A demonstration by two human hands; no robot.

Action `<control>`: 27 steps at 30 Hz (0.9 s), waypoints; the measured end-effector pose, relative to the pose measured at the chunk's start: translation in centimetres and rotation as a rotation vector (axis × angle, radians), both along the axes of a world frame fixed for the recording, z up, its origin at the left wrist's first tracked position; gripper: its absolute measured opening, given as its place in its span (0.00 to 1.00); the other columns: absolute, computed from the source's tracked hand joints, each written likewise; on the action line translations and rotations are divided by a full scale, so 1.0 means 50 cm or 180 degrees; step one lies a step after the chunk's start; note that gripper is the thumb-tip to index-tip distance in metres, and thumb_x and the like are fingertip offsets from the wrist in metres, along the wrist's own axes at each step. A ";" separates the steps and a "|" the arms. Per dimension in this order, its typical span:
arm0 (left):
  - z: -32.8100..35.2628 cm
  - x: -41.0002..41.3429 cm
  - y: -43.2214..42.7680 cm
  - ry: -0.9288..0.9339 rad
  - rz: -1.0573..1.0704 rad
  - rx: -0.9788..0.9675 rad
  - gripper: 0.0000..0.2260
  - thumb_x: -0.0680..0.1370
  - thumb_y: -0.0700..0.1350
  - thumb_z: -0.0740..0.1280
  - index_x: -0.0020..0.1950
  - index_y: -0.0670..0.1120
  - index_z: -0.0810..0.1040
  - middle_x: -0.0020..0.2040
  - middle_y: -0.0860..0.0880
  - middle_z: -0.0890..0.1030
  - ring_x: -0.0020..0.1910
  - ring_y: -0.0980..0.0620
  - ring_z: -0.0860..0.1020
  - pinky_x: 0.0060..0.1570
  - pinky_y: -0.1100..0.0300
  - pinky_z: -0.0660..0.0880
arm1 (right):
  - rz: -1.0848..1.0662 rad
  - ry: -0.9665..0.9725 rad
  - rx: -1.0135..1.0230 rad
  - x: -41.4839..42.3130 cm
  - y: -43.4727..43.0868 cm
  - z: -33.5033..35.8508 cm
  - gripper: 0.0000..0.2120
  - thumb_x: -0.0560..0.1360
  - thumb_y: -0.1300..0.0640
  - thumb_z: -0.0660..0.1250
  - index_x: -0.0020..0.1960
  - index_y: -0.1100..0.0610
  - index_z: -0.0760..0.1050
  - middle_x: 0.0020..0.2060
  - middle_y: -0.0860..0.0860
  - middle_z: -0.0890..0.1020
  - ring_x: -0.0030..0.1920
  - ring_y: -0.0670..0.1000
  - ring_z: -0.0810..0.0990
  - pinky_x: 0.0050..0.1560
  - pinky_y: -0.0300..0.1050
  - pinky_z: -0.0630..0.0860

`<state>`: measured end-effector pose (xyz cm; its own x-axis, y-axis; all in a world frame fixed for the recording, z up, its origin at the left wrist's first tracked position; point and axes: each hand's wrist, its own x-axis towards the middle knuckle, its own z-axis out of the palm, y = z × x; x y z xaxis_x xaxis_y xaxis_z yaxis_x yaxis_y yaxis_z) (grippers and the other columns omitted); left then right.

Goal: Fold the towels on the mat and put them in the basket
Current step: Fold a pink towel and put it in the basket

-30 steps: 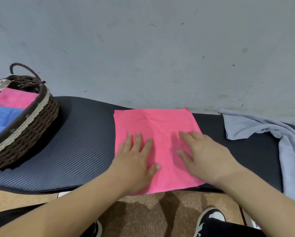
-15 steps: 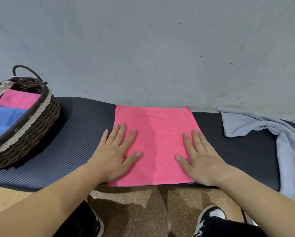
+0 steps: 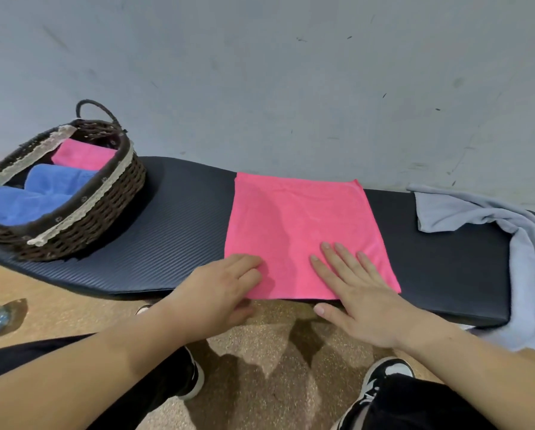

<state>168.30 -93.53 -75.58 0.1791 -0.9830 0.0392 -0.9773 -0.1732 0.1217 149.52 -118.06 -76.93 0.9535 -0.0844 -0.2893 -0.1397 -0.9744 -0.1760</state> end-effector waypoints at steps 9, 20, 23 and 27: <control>0.018 0.029 0.019 0.0689 0.0370 -0.0576 0.13 0.82 0.53 0.61 0.60 0.49 0.79 0.61 0.52 0.82 0.59 0.51 0.80 0.56 0.53 0.80 | 0.0084 -0.0484 0.0142 -0.001 -0.043 -0.008 0.38 0.79 0.29 0.48 0.84 0.43 0.46 0.83 0.43 0.42 0.82 0.44 0.39 0.82 0.49 0.41; 0.083 0.074 0.020 0.1556 0.1287 -0.0741 0.08 0.80 0.46 0.69 0.57 0.58 0.81 0.48 0.62 0.85 0.47 0.59 0.82 0.48 0.57 0.79 | -0.0941 -0.0616 0.0955 -0.051 -0.115 0.100 0.20 0.82 0.60 0.66 0.71 0.44 0.77 0.48 0.31 0.80 0.36 0.29 0.78 0.44 0.23 0.71; 0.094 0.073 0.026 0.1969 0.1292 -0.0573 0.07 0.80 0.44 0.70 0.53 0.56 0.83 0.44 0.56 0.86 0.40 0.57 0.83 0.43 0.55 0.80 | -0.1013 -0.0582 0.1512 -0.063 -0.122 0.133 0.16 0.81 0.56 0.68 0.64 0.39 0.81 0.50 0.32 0.85 0.49 0.31 0.81 0.55 0.32 0.76; 0.110 0.072 0.031 0.2616 0.1225 -0.0475 0.05 0.81 0.44 0.70 0.51 0.54 0.84 0.42 0.50 0.86 0.39 0.50 0.83 0.43 0.54 0.78 | -0.1229 -0.0379 0.2365 -0.079 -0.140 0.163 0.03 0.76 0.54 0.75 0.46 0.53 0.86 0.34 0.47 0.82 0.35 0.46 0.76 0.39 0.41 0.71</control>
